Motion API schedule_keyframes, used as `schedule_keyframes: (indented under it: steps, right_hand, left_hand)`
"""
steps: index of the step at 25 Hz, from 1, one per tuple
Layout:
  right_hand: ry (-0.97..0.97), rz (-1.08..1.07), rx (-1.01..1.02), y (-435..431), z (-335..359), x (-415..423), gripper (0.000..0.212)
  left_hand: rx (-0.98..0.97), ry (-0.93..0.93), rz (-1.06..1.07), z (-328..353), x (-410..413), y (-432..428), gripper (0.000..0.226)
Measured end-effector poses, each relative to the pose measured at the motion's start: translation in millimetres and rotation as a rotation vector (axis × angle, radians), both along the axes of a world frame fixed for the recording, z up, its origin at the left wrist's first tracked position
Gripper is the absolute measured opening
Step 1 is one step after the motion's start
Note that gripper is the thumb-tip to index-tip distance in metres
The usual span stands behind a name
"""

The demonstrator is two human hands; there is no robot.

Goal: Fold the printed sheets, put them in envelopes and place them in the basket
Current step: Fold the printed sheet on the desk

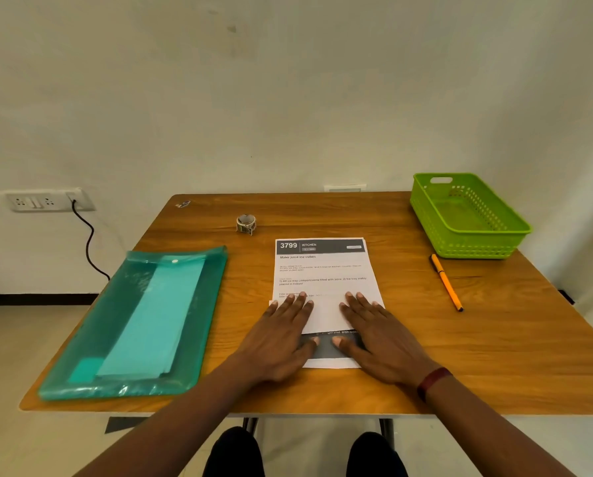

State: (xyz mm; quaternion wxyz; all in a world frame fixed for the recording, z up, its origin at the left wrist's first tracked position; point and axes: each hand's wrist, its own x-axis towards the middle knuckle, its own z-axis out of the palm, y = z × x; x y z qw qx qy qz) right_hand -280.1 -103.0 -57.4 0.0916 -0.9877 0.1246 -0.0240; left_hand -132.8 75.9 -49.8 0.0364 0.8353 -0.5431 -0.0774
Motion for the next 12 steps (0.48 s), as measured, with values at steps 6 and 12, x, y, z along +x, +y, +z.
schedule_keyframes:
  steps: [6, 12]
  right_hand:
    - [0.121, 0.009, -0.021, 27, 4, 17, 0.086]
    - [0.075, -0.011, 0.024, 31, -5, 24, 0.095]
  left_hand:
    - [0.041, -0.1, -0.059, -9, 3, -7, 0.068]
    - [0.026, -0.078, -0.028, -14, 3, -6, 0.067]
